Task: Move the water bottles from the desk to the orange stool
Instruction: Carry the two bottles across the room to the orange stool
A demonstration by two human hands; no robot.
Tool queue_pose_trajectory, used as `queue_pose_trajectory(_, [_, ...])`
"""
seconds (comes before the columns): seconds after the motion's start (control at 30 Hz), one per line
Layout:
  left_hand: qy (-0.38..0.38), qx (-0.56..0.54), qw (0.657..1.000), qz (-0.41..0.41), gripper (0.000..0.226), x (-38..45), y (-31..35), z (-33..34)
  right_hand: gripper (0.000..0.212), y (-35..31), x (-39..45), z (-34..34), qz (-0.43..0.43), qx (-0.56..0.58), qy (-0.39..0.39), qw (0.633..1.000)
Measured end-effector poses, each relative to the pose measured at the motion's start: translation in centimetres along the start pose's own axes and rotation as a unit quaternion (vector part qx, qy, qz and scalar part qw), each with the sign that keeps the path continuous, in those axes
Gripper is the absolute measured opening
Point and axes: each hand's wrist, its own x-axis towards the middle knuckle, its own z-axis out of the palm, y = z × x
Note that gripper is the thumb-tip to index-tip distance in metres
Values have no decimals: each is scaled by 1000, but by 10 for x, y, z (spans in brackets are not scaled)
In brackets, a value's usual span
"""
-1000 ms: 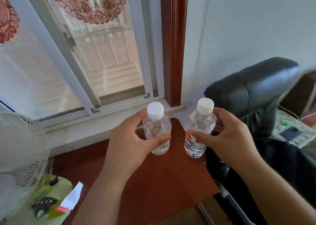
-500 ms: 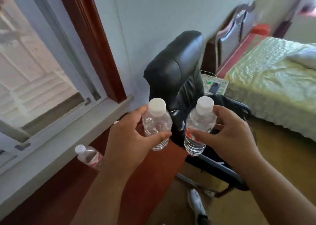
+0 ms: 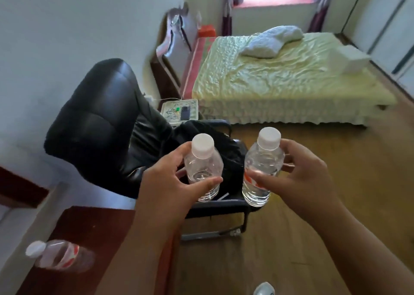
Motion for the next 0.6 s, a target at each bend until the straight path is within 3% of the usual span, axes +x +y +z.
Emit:
queue_pose_trajectory(0.27, [-108,-45,990,82,75,38,61,95,65,51,-6,-91,68,1,104,992])
queue_pose_trajectory(0.43, [-162,-51,978,122,76,49,93,143,78,78,-2,-131,100,-6,152,983])
queue_pose_trajectory(0.6, [-199,-54,969,136,81,61,113,188,77,100,-7,-164,138,-5,187,973])
